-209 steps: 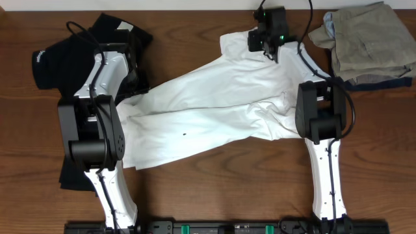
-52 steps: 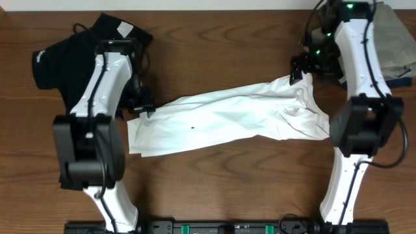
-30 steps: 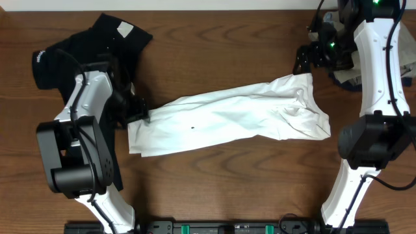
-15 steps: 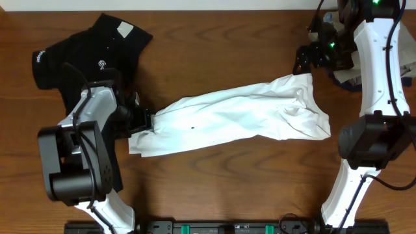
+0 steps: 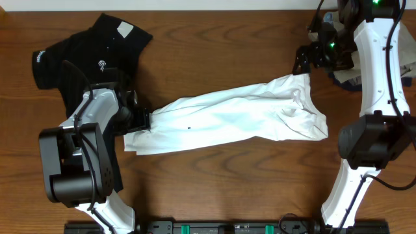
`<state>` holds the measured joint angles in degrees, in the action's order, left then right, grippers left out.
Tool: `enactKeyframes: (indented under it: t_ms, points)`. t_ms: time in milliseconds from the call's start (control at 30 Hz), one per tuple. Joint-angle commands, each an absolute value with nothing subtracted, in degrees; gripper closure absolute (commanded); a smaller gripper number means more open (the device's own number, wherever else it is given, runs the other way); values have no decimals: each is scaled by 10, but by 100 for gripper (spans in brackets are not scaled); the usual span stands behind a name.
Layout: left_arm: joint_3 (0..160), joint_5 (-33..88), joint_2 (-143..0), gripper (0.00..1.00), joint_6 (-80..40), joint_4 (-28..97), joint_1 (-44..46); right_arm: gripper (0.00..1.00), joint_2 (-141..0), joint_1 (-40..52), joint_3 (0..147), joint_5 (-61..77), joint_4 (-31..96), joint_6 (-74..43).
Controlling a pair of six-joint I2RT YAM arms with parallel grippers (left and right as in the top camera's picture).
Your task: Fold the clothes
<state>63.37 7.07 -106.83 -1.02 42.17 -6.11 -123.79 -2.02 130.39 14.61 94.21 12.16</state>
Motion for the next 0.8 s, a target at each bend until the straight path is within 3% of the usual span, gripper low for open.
enactKeyframes:
  t_ms: [0, 500, 767]
  points:
    - [611, 23, -1107, 24, -2, 420, -66, 2, -1231, -24, 1310, 153, 941, 129]
    - [642, 33, -1032, 25, -6, 470, -65, 1, -1231, -24, 1310, 155, 934, 129]
    - [640, -22, -1033, 24, -7, 464, -65, 1, -1231, -24, 1310, 155, 934, 129]
